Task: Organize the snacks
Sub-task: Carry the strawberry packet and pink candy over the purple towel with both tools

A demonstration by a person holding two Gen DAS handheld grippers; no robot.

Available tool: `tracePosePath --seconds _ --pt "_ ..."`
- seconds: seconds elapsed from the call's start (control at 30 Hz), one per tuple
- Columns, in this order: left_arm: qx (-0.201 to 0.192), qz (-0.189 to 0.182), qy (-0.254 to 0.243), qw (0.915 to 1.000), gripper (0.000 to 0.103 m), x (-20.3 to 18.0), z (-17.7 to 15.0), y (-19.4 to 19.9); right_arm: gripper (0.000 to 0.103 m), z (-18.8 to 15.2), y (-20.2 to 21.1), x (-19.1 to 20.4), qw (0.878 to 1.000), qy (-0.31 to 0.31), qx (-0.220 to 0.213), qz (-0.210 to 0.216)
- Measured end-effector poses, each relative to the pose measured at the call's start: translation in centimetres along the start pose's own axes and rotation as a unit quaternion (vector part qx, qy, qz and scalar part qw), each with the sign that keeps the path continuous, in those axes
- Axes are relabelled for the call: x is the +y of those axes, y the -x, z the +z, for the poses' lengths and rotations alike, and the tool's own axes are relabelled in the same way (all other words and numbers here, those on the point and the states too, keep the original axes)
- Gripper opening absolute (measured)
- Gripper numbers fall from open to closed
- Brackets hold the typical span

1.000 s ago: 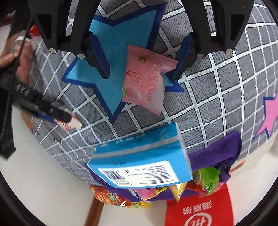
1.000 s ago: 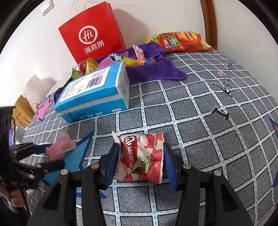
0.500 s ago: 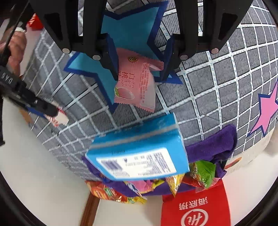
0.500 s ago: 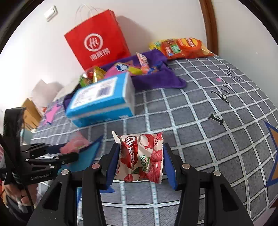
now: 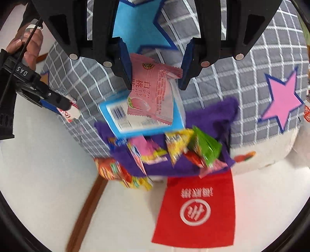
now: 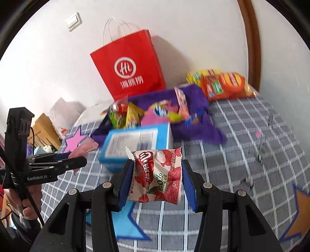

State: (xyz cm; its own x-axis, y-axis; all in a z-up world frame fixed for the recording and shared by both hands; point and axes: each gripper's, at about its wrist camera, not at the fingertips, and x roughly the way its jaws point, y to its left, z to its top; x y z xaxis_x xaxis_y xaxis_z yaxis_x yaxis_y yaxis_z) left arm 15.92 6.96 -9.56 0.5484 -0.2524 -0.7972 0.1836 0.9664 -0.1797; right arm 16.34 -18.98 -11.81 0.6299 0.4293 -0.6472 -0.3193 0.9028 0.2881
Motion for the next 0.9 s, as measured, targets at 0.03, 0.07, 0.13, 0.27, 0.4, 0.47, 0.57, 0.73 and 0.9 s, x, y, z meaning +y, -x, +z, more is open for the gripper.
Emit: tracePosePath --seconds 0.03,0.07,0.13,0.27,0.4,0.47,0.57,0.73,0.9 --pt "-0.006 0.004 0.002 1.0 0.044 0.3 0.8 0.2 0.049 0.9 0.0 0.2 1.0 0.004 -0.004 -0.002" --pt "-0.01 0.007 0.003 0.9999 0.044 0.6 1.5 0.4 0.049 1.9 -0.1 0.5 1.0 0.008 -0.008 -0.002" --pt "-0.019 0.014 0.01 0.9997 0.044 1.2 3.0 0.4 0.049 3.7 -0.5 0.9 1.0 0.017 -0.013 -0.002" --pt "-0.035 0.02 0.026 0.9988 0.044 2.7 6.0 0.6 0.049 7.6 -1.9 1.5 0.999 0.024 -0.021 -0.001" --pt "-0.049 0.024 0.042 0.9976 0.044 4.1 8.7 0.3 0.049 11.2 -4.0 1.7 0.999 0.025 -0.029 -0.004" --pt "-0.056 0.03 0.048 0.9968 0.044 4.6 10.0 0.2 0.049 12.8 -5.2 1.9 0.999 0.027 -0.029 -0.004" --pt "-0.063 0.035 0.06 0.9956 0.044 5.3 11.6 -0.3 0.049 15.1 -7.1 2.1 0.999 0.029 -0.028 0.001" --pt "-0.058 0.033 0.076 0.9949 0.044 6.0 13.8 -2.3 0.049 17.6 -9.9 1.9 0.999 0.02 -0.027 0.023" --pt "-0.054 0.024 0.091 0.9941 0.044 6.7 14.2 -4.2 0.049 17.7 -13.1 0.0 0.999 -0.009 -0.007 0.036"
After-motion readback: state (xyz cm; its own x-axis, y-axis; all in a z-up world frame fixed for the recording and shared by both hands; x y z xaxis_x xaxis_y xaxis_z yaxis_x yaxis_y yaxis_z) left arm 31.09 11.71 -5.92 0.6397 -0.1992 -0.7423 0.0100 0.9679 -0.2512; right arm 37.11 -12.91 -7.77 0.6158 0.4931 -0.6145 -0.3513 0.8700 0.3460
